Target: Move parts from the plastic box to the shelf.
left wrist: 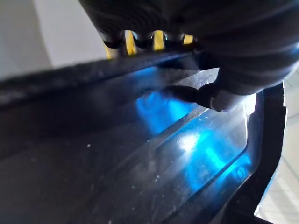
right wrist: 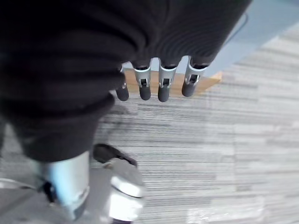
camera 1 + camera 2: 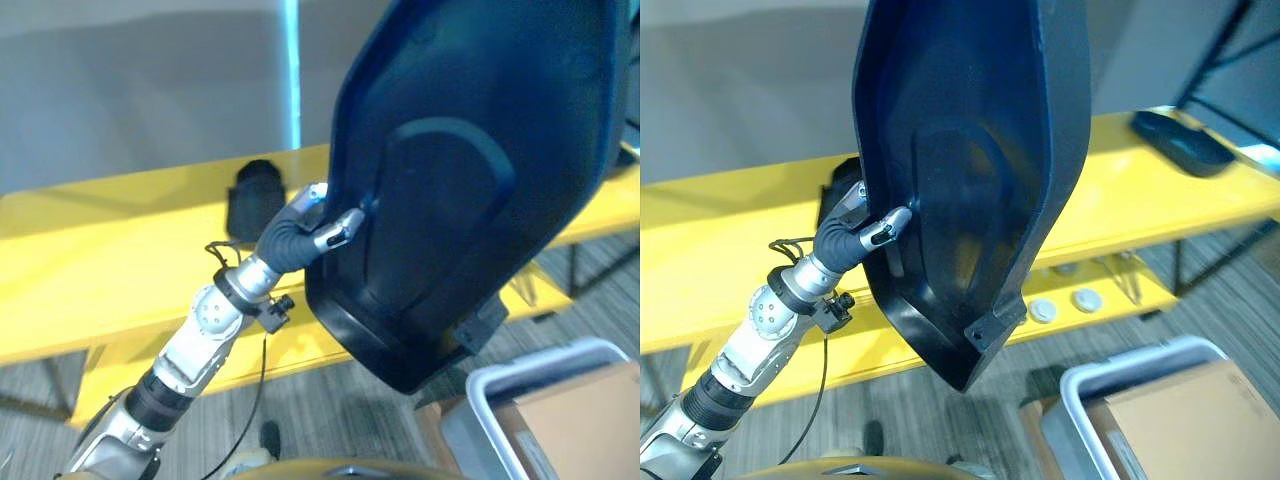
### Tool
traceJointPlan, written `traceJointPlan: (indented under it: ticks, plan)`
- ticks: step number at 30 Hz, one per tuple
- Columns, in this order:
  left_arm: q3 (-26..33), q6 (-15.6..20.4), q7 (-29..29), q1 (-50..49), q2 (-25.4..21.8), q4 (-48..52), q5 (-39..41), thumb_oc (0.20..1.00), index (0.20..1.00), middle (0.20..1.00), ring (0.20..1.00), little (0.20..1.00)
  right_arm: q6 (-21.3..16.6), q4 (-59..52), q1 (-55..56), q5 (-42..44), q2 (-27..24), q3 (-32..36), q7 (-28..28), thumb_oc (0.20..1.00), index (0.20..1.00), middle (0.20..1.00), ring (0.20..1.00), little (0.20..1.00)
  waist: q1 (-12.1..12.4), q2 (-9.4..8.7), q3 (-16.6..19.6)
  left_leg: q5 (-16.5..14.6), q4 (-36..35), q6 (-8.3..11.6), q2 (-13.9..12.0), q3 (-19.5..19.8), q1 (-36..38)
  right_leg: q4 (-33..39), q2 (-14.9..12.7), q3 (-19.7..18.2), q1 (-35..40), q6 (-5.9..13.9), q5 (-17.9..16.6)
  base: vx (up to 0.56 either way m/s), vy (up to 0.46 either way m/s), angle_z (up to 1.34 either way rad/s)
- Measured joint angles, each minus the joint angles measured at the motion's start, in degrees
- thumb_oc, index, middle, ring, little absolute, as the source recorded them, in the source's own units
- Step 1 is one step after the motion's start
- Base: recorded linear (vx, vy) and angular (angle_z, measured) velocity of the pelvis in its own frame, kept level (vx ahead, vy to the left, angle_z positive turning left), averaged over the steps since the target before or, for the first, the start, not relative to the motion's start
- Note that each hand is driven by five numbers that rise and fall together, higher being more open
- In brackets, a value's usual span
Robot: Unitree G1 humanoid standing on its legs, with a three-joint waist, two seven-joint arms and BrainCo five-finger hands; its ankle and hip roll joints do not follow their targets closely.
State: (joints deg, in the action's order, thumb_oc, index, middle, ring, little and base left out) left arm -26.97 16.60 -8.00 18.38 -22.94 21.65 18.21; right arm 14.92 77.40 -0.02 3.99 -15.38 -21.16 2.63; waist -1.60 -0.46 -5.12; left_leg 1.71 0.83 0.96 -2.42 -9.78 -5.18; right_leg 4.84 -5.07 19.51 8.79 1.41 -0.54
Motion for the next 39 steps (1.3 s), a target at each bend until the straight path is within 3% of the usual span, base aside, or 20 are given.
traceJointPlan:
  ticks: [2,4,5,6,7,8,10,13,15,17,19,21,23,24,25,27,30,32,37,39]
  plan:
    - [0.0,0.3,1.4,-0.6,-2.2,-0.1,-2.8,0.2,0.2,0.2,0.2,0.2,1.2,0.1,0.7,-1.7,-0.8,0.6,0.9,1.0,1.0,1.0,1.0,1.0,-0.4,-0.69,-0.3,0.0,2.7,2.76,-3.4,-1.0,1.7,-0.1,-3.1,3.0,1.2,1.44,-0.6,0.0,0.301,1.17]
    - [0.4,0.6,2.9,-2.8,-2.7,0.1,-3.9,0.2,0.2,0.2,0.2,0.2,1.1,0.1,-1.3,-1.6,-3.2,1.0,1.3,1.0,1.0,1.0,1.0,1.0,0.0,2.32,0.2,1.3,0.3,2.01,-6.8,0.6,4.7,-0.9,-3.9,1.2,1.8,2.42,-1.0,0.02,0.288,0.54]
    - [0.6,0.7,3.1,-3.7,-3.0,0.0,-3.9,0.2,0.2,0.2,0.2,0.2,0.8,0.0,-1.6,-1.6,-3.7,1.1,1.4,1.0,1.0,1.0,1.0,1.0,0.0,3.05,0.2,1.8,-1.6,5.85,-6.4,1.0,6.3,-1.6,-4.1,0.8,2.0,3.33,-0.8,0.04,0.349,0.14]
    - [0.8,0.6,3.3,-4.4,-3.2,-0.3,-3.9,0.2,0.2,0.2,0.2,0.2,0.0,-0.3,-2.9,-1.6,-3.5,1.1,1.8,1.0,1.0,1.0,1.0,1.0,0.2,2.37,-0.6,2.3,-2.2,4.4,-5.0,1.5,7.6,-2.9,-5.4,0.0,1.5,4.17,0.0,0.06,0.407,0.19]
    - [1.0,0.5,3.8,-4.9,-3.8,-0.4,-3.8,0.2,0.2,0.2,0.2,0.2,-0.6,-0.2,-3.8,-1.5,-2.7,1.1,2.1,1.0,1.0,1.0,1.0,1.0,0.5,1.81,-0.7,2.5,-2.4,3.87,-4.4,2.0,7.2,-2.5,-4.7,-2.5,0.7,4.44,1.3,0.11,0.605,0.49]
    - [2.3,1.1,3.9,-4.8,-6.7,-0.3,-2.8,0.2,0.2,0.2,0.2,0.2,-1.0,-0.2,-6.1,0.3,-1.4,1.8,2.2,1.0,1.0,1.0,1.0,1.0,1.3,-1.16,-1.2,1.0,-1.6,3.04,-2.3,2.6,4.4,-1.4,-5.1,-4.8,-0.4,1.92,-0.4,0.11,0.473,0.47]
    - [4.1,1.2,3.8,-5.2,-8.8,-1.2,-2.1,0.2,0.2,0.2,0.2,0.2,-1.2,0.0,-7.5,2.6,-1.1,3.2,2.1,1.0,1.0,1.0,1.0,1.0,2.8,-2.19,-1.6,0.4,-0.4,2.12,-1.3,2.0,3.9,-1.3,-6.4,-5.0,-0.9,2.68,-2.5,0.12,0.488,0.19]
    - [4.3,1.7,3.5,-4.9,-10.6,-2.6,-2.2,0.2,0.2,0.2,0.2,0.2,-1.4,-0.4,-9.3,5.1,-0.9,4.5,1.9,1.0,1.0,1.0,1.0,1.0,2.8,-0.73,-2.9,-1.0,1.3,1.02,-1.2,0.9,4.2,-4.1,-8.0,-6.5,-0.9,1.92,-5.3,0.12,0.652,0.14]
    - [4.1,2.7,3.5,-3.8,-10.4,-2.7,-2.5,0.2,0.2,0.2,0.2,0.2,-1.4,-0.3,-10.0,4.5,-1.2,4.5,1.5,1.0,1.0,1.0,1.0,1.0,1.6,0.46,-4.3,-2.0,5.1,-1.02,-1.1,-1.8,2.9,-6.2,-9.5,-6.4,-1.3,2.15,-5.0,0.1,0.57,0.2]
    - [4.0,3.0,3.5,-3.9,-10.4,-3.1,-2.5,0.2,0.2,0.2,0.2,0.2,-1.4,-0.9,-10.7,4.6,-0.7,4.6,-0.4,1.0,1.0,1.0,1.0,1.0,2.0,2.02,-4.8,-2.9,4.9,-0.7,-0.7,-2.3,3.2,-8.1,-10.0,-6.2,-2.9,1.81,-7.0,0.09,0.333,-0.18]
    - [3.0,3.5,3.5,-2.9,-10.3,-6.0,-2.5,0.2,0.2,0.2,0.2,0.2,-1.4,-2.2,-9.1,4.7,-0.6,5.6,-2.0,1.0,1.0,1.0,1.0,1.0,1.6,2.17,-5.1,-2.0,3.6,-1.06,-0.1,-3.0,5.2,-9.4,-10.6,-6.2,-3.0,2.01,-7.2,0.17,0.455,-0.07]
    - [0.1,2.5,3.5,0.4,-11.0,-9.7,-1.4,0.2,0.2,0.2,0.2,0.2,-0.9,-2.0,-8.9,5.8,-0.8,8.4,-6.6,1.0,1.0,1.0,1.0,1.0,1.9,2.31,-5.5,-2.9,2.9,-1.87,0.3,-3.3,6.4,-14.0,-11.5,-5.1,-5.5,2.44,-10.2,0.1,0.315,-0.21]
    - [0.2,2.0,3.8,0.4,-11.3,-9.7,-1.3,0.2,0.2,0.2,0.2,0.2,-1.1,-2.1,-8.9,5.4,-0.9,8.3,-7.2,1.0,1.0,1.0,1.0,1.0,1.9,2.35,-5.6,-2.1,0.5,-2.24,0.5,-4.1,7.4,-14.4,-11.0,-6.1,-6.9,3.14,-12.5,0.09,0.201,-0.39]
    - [0.2,1.9,4.1,0.4,-11.3,-9.8,-1.3,0.2,0.2,0.2,0.2,0.2,-1.7,-2.3,-8.6,5.3,-0.8,8.4,-7.6,1.0,1.0,1.0,1.0,1.0,1.3,2.45,-5.5,-0.8,-1.2,-2.97,0.6,-4.2,8.0,-14.3,-10.2,-6.7,-7.7,3.92,-11.8,0.19,0.25,-0.18]
    - [0.2,1.7,4.3,0.4,-11.1,-10.0,-0.9,0.2,0.2,0.2,0.2,0.2,-2.8,-2.4,-8.2,5.9,-0.5,8.3,-8.3,1.0,1.0,1.0,1.0,1.0,0.3,2.22,-5.4,0.4,-3.5,-3.02,0.6,-3.5,8.7,-13.6,-7.7,-8.7,-7.7,5.59,-7.3,0.16,0.169,0.04]
    - [0.3,1.2,4.7,0.4,-11.1,-9.7,0.2,0.2,0.2,0.2,0.2,0.2,-2.4,-3.4,-6.7,5.9,-0.3,8.4,-8.3,1.0,1.0,1.0,1.0,1.0,-0.7,1.48,-4.8,1.3,-5.8,-2.27,0.6,-2.2,9.2,-11.5,-3.0,-9.9,-7.4,5.09,-2.9,0.18,0.067,0.23]
    - [0.8,0.5,5.6,-0.3,-11.1,-9.6,2.1,0.2,0.2,0.2,0.2,0.2,-2.4,-3.2,-3.5,5.9,0.5,8.2,-8.6,1.0,1.0,1.0,1.0,1.0,-0.6,-0.93,-3.2,1.7,-5.8,-2.08,2.3,-1.1,8.7,-5.4,1.0,-9.9,-6.4,2.91,-1.5,0.19,-0.055,0.22]
    - [2.2,-0.4,7.3,-4.2,-9.4,-8.7,3.1,0.2,0.2,0.2,0.2,0.2,-2.4,-1.6,-2.4,7.0,0.0,8.1,-8.4,1.0,1.0,1.0,1.0,1.0,-0.8,-0.26,-1.4,1.9,-5.8,-1.15,3.0,-0.5,8.2,0.5,2.0,-11.3,-4.4,1.92,-3.4,0.14,-0.121,0.04]
    - [2.6,-1.0,8.5,-7.0,-7.2,-10.7,3.2,0.2,0.2,0.2,0.2,0.2,-3.6,-1.7,-1.5,5.6,0.2,6.2,-7.4,1.0,1.0,1.0,1.0,1.0,-0.5,1.47,-0.2,2.2,-5.3,-1.61,2.8,0.6,8.1,0.1,2.5,-11.1,-3.9,1.92,-2.9,0.07,0.018,0.05]
    - [5.5,-1.3,9.2,-8.4,-7.5,-12.8,2.8,0.2,0.2,0.2,0.2,0.2,-3.8,-1.2,-2.5,5.6,0.0,6.2,-7.0,1.0,1.0,1.0,1.0,1.0,0.0,1.09,-0.7,0.9,1.6,-0.56,3.2,4.2,4.8,0.4,1.3,-11.1,-3.9,1.46,-2.6,0.09,0.171,0.07]
